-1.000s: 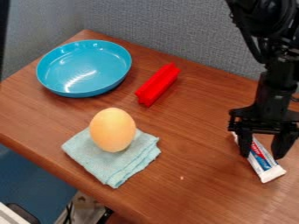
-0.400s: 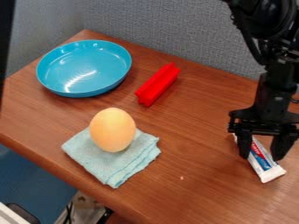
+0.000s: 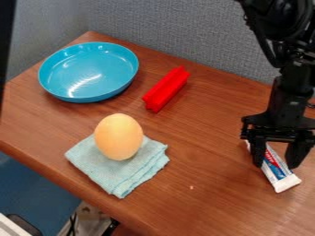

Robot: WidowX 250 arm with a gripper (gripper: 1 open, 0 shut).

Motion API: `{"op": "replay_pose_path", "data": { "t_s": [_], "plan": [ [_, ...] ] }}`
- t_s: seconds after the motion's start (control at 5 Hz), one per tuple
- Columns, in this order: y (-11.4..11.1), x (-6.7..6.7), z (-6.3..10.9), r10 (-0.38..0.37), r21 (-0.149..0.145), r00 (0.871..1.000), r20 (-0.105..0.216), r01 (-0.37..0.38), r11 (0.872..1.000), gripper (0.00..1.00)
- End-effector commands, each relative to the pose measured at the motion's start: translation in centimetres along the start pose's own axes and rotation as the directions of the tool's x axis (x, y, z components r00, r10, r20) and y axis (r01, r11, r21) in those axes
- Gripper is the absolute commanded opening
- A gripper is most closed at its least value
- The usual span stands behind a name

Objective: Put the toothpaste on the blue plate

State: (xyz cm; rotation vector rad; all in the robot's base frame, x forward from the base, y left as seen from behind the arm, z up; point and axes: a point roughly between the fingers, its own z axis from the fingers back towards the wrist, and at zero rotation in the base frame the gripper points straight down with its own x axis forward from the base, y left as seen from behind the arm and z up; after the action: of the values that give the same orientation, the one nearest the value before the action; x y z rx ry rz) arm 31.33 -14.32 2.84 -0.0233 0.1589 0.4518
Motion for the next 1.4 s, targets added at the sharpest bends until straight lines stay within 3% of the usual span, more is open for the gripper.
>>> {"op": "replay_pose_path", "data": {
  "t_s": [0.0,1.2],
  "plan": [
    [-0.73,0.37,1.44,0.017,-0.037,1.0,0.026,-0.016,0.999,1.0],
    [-0.4,0.58,1.53,0.06,-0.027,0.998,0.023,-0.06,0.998,1.0]
  ]
}}
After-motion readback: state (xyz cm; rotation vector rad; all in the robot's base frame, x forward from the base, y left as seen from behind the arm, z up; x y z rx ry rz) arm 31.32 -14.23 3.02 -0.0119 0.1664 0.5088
